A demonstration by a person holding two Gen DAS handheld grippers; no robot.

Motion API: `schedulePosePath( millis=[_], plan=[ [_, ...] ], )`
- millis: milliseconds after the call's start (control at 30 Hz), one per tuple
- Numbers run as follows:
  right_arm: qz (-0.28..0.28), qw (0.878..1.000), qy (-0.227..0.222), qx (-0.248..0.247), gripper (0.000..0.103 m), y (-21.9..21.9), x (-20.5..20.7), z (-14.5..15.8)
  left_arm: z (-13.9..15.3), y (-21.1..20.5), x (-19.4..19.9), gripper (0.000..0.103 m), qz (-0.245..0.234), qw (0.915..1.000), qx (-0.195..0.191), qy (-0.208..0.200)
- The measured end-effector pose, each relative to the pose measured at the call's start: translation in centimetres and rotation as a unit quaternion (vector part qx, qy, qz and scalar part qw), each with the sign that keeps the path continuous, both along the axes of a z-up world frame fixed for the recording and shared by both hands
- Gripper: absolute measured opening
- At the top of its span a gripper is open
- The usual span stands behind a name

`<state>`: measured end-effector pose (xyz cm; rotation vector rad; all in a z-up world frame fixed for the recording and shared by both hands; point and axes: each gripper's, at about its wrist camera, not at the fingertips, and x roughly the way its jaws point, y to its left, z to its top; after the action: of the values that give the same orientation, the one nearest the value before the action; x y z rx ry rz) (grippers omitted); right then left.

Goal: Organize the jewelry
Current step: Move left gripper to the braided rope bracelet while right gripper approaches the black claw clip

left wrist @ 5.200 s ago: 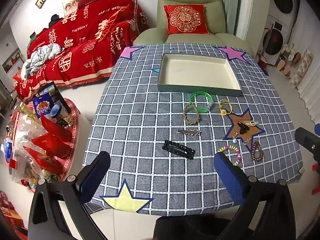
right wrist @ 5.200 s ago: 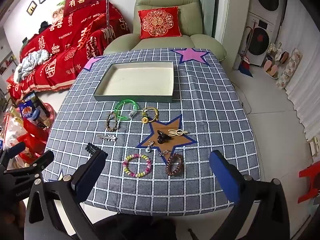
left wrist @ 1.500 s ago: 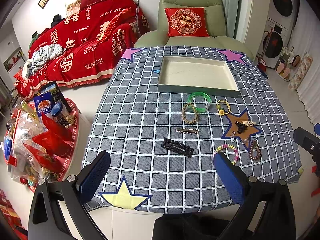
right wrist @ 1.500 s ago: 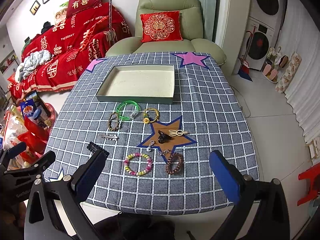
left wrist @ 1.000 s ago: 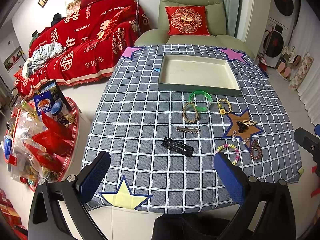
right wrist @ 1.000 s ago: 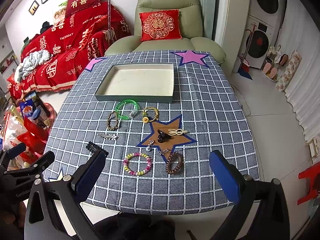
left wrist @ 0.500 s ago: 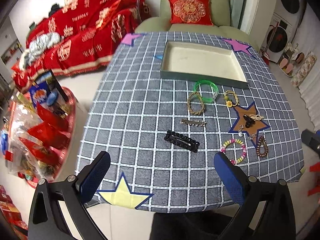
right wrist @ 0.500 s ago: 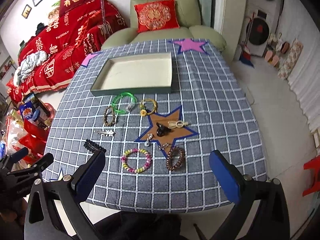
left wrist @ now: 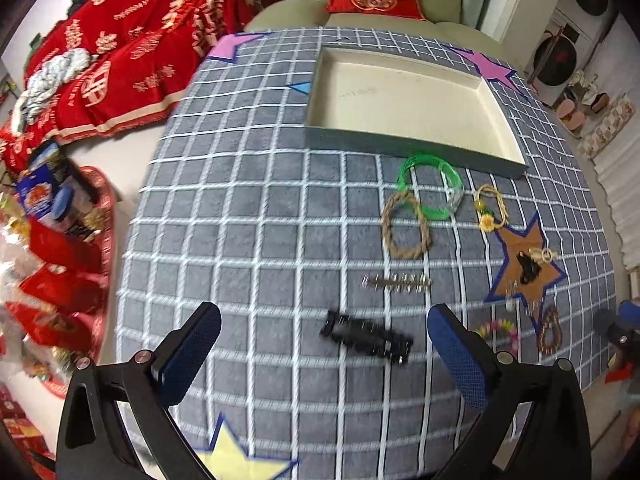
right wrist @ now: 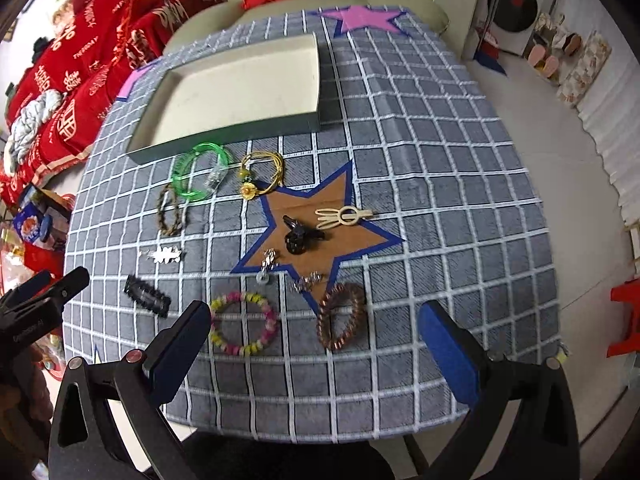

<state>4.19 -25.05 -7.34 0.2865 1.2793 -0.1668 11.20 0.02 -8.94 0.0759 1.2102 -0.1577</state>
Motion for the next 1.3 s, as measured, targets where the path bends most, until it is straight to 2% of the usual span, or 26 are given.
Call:
schedulePosePath(
  millis=[300, 333, 367, 533, 600, 700, 767, 833, 933, 967, 1000, 1033, 1067, 1200, 1300],
  plan=[
    [-0.039, 0.998, 0.033, 0.025, 0.103, -1.0, 4.3, -4.8, -4.3, -2.9, 5.4, 0.099, -0.047, 0.9987, -0.008, 0.017],
    [-0.043, 0.998, 0.037, 0.029, 0.103, -1.0, 4.6, -5.3, -4.6, -3.1, 5.6, 0.097, -0.052, 0.9984, -0.008, 0.019],
    [-0.048, 0.997, 0.042, 0.032, 0.102, -0.9, 5.0, -5.8, -5.0, -3.4, 6.0, 0.089, -0.058, 0.9981, -0.009, 0.021],
    [-0.062, 0.995, 0.059, 0.05, 0.09, -0.5, 6.7, -7.6, -6.7, -4.8, 7.6, 0.086, -0.085, 0.9955, -0.014, 0.038],
    [-0.067, 0.994, 0.069, 0.049, 0.078, -0.1, 7.4, -8.2, -7.0, -5.2, 7.9, 0.086, -0.091, 0.9949, -0.016, 0.041],
    [-0.073, 0.993, 0.08, 0.047, 0.071, 0.2, 7.9, -9.0, -7.5, -5.5, 8.6, 0.086, -0.099, 0.9939, -0.016, 0.046],
    [-0.074, 0.993, 0.08, 0.036, 0.068, 0.4, 8.3, -9.1, -7.9, -5.8, 8.8, 0.078, -0.105, 0.993, -0.018, 0.049],
    [-0.071, 0.994, 0.083, 0.024, 0.064, 0.7, 8.6, -9.1, -7.9, -6.2, 9.0, 0.078, -0.116, 0.9922, -0.011, 0.042],
    [-0.067, 0.994, 0.087, 0.001, 0.044, 1.2, 9.2, -9.0, -7.8, -6.9, 8.9, 0.062, -0.135, 0.9904, 0.0, 0.029],
    [-0.068, 0.994, 0.087, -0.002, 0.038, 1.2, 9.2, -8.9, -7.8, -7.1, 8.9, 0.05, -0.141, 0.9897, 0.002, 0.025],
    [-0.07, 0.994, 0.086, 0.0, 0.038, 1.2, 9.1, -9.0, -7.6, -7.2, 8.9, 0.041, -0.149, 0.9887, -0.001, 0.02],
    [-0.071, 0.994, 0.085, 0.002, 0.038, 1.2, 9.1, -9.0, -7.5, -7.3, 9.0, 0.022, -0.155, 0.9876, -0.008, 0.02],
    [-0.072, 0.994, 0.085, 0.002, 0.038, 1.1, 9.1, -8.9, -7.6, -7.5, 9.3, 0.014, -0.157, 0.9872, -0.015, 0.024],
    [-0.075, 0.994, 0.075, 0.01, 0.038, 0.0, 8.4, -8.3, -7.2, -7.2, 10.1, 0.014, -0.152, 0.9867, -0.047, 0.032],
    [-0.074, 0.995, 0.063, 0.027, 0.038, -1.0, 8.0, -6.8, -6.5, -6.7, 10.1, 0.014, -0.152, 0.9857, -0.065, 0.032]
  ],
)
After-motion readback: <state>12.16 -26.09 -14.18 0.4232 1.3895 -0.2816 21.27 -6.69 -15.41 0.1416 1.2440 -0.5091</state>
